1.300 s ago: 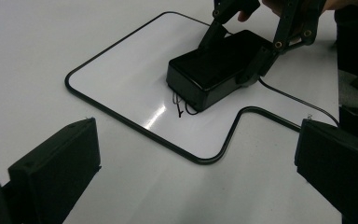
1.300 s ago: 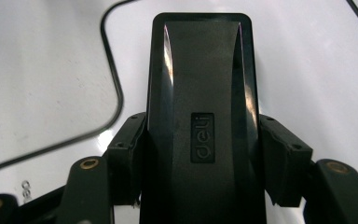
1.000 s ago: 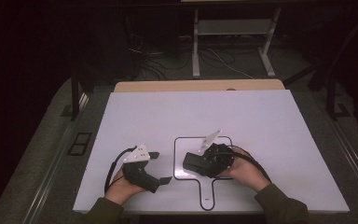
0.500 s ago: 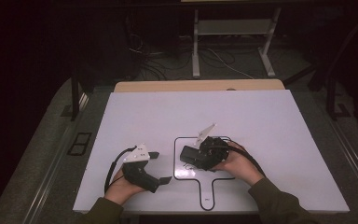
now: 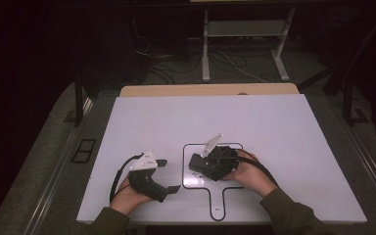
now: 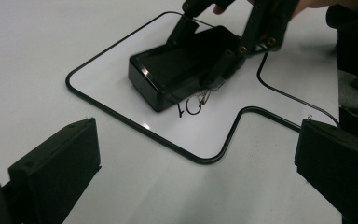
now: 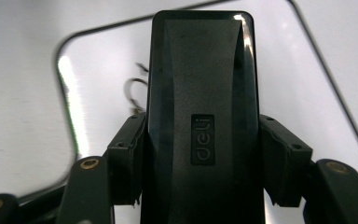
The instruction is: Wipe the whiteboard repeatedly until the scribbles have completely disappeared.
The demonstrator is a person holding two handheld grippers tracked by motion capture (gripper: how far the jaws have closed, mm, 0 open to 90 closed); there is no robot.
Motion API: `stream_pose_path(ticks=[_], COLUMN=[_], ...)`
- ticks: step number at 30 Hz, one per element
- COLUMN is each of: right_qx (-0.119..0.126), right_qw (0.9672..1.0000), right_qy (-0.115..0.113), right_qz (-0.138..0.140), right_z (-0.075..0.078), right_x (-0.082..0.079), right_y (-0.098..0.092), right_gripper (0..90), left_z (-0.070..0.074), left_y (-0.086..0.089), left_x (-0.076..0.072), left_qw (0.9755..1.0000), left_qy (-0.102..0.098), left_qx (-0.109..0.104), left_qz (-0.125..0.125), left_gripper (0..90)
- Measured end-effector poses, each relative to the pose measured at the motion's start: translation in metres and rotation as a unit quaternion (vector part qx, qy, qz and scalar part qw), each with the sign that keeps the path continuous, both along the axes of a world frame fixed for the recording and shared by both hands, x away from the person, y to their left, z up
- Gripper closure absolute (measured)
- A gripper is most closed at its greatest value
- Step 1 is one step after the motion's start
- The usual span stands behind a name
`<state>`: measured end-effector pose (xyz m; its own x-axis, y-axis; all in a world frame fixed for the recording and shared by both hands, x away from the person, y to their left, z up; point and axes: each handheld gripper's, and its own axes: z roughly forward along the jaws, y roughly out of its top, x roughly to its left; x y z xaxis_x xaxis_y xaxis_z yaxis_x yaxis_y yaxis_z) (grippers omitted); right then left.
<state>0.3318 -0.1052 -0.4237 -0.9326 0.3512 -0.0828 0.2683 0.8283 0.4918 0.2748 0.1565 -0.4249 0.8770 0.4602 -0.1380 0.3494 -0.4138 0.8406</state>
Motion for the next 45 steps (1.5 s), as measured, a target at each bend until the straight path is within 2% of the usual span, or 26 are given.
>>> stream_pose_path(ticks=[5, 6, 9, 13, 15, 16, 17, 18, 20, 23, 30, 33, 34, 39, 45], right_qx=[-0.010, -0.004, -0.009, -0.018, -0.014, -0.019, -0.012, -0.018, -0.013, -0.021, -0.014, -0.019, -0.015, -0.020, -0.024], right_qw=[0.9996, 0.9996, 0.9994, 0.9997, 0.9999, 0.9998, 0.9999, 0.9998, 0.9998, 0.9997, 0.9995, 0.9990, 0.9993, 0.9998, 0.9997], right_qy=[-0.001, 0.008, 0.008, -0.005, -0.001, -0.006, 0.001, -0.005, 0.000, -0.006, 0.013, 0.010, 0.015, 0.005, -0.004], right_qz=[0.028, 0.027, 0.034, 0.015, 0.002, 0.001, -0.008, -0.006, -0.016, -0.012, 0.027, 0.039, 0.032, 0.005, -0.010], right_z=[0.001, 0.001, 0.001, 0.002, 0.002, 0.002, 0.001, 0.001, 0.002, 0.002, 0.002, 0.002, 0.002, 0.002, 0.003], right_x=[-0.009, -0.013, -0.014, -0.004, 0.001, 0.005, 0.006, 0.009, 0.011, 0.012, -0.004, -0.007, -0.007, 0.005, 0.014], right_y=[0.009, 0.011, 0.013, 0.010, 0.007, 0.005, 0.004, 0.001, 0.000, 0.001, 0.016, 0.019, 0.020, 0.014, 0.009], right_gripper=[38.8, 38.8, 38.8, 38.8, 38.8, 38.8, 38.8, 38.8, 38.8, 38.8, 38.8, 38.7, 38.8, 38.7, 38.7], left_z=[0.000, 0.000, 0.000, 0.000, 0.000, 0.000, 0.000, 0.000, 0.000, 0.000, 0.000, 0.000, 0.000, 0.000, 0.000], left_y=[0.000, 0.000, 0.000, 0.000, 0.000, 0.000, 0.000, 0.000, 0.000, 0.000, 0.000, 0.000, 0.000, 0.000, 0.000], left_x=[0.000, 0.000, 0.000, 0.000, 0.000, 0.000, 0.000, 0.000, 0.000, 0.000, 0.000, 0.000, 0.000, 0.000, 0.000], left_qw=[1.0000, 1.0000, 1.0000, 1.0000, 1.0000, 1.0000, 1.0000, 1.0000, 1.0000, 1.0000, 1.0000, 1.0000, 1.0000, 1.0000, 1.0000], left_qy=[-0.002, -0.002, -0.002, -0.001, -0.001, -0.001, 0.000, 0.000, 0.000, 0.000, -0.001, -0.001, -0.001, 0.000, 0.000], left_qx=[0.000, 0.000, -0.001, -0.001, -0.001, -0.001, -0.001, -0.001, -0.001, 0.001, 0.000, 0.000, 0.000, -0.002, 0.000], left_qz=[0.000, -0.001, 0.000, 0.000, 0.000, 0.000, 0.000, 0.000, 0.000, -0.001, -0.001, -0.001, -0.001, 0.001, 0.000], left_gripper=[0.0, 0.0, 0.0, 0.0, 0.0, 0.0, 0.0, 0.0, 0.0, 0.0, 0.0, 0.0, 0.0, 0.0, 0.0])
